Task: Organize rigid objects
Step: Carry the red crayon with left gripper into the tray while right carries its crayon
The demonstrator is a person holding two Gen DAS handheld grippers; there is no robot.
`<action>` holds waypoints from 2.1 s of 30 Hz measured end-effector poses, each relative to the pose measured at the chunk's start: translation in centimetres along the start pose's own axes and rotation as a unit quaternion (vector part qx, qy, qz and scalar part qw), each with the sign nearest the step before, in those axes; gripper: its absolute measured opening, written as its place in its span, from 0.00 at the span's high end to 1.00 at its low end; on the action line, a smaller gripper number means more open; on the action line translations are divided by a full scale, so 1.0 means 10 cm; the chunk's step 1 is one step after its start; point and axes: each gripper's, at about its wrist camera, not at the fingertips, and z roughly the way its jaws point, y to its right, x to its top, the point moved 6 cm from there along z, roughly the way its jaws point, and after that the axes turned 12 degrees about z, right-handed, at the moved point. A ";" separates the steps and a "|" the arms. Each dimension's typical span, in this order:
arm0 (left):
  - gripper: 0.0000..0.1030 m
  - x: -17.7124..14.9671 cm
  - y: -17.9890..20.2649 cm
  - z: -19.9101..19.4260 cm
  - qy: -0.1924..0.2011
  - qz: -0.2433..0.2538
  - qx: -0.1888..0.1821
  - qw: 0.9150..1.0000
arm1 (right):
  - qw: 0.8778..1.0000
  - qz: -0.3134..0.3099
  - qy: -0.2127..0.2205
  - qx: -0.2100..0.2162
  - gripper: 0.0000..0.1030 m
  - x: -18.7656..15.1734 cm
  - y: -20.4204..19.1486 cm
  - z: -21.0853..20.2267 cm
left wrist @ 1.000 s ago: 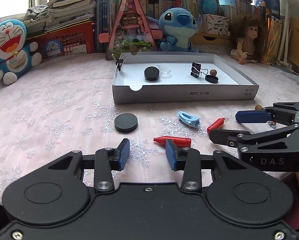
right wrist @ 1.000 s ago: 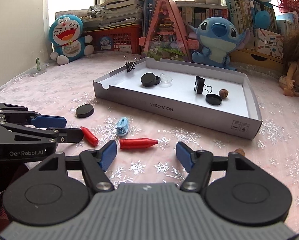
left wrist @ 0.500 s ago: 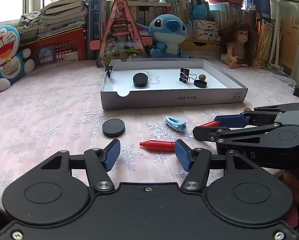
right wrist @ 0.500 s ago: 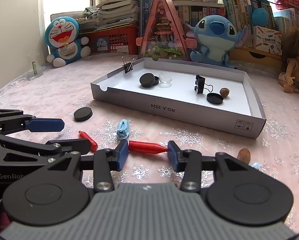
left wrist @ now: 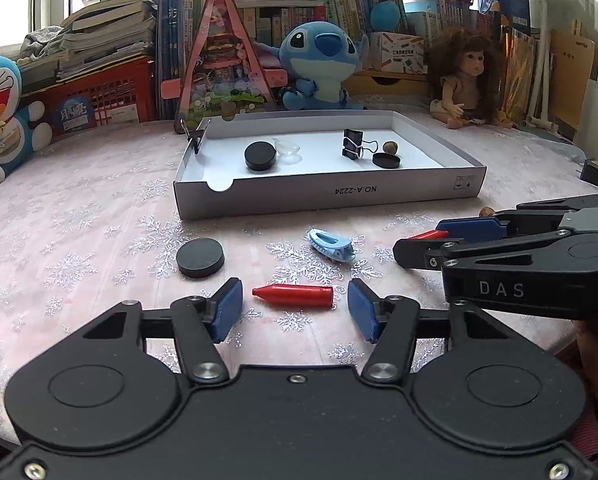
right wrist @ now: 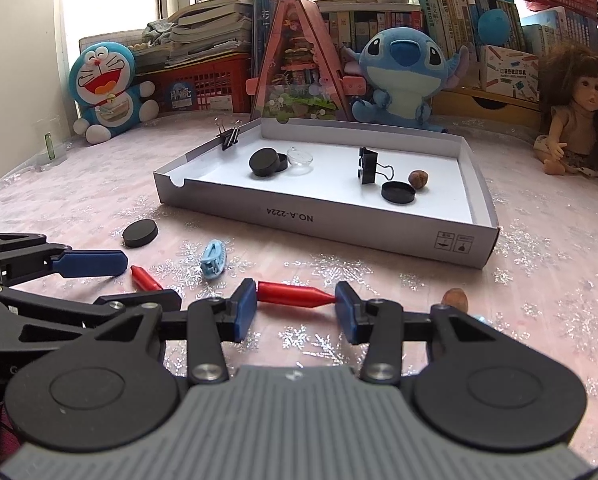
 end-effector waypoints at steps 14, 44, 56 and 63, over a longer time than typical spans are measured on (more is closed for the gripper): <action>0.59 0.14 -0.09 -0.01 0.023 -0.004 0.011 1.000 | 1.000 0.002 0.021 -0.014 0.53 0.07 0.06 -0.05; 0.59 0.99 -0.63 0.41 0.036 -0.070 0.013 0.997 | 0.993 0.067 0.064 -0.076 0.53 0.77 0.55 0.09; 0.59 1.04 -0.62 0.88 0.001 -0.068 0.014 0.998 | 0.993 0.079 0.026 -0.088 0.53 0.80 0.64 0.44; 0.59 1.01 -0.61 1.09 -0.018 -0.064 0.016 0.998 | 0.992 0.076 0.009 -0.099 0.53 0.82 0.65 0.60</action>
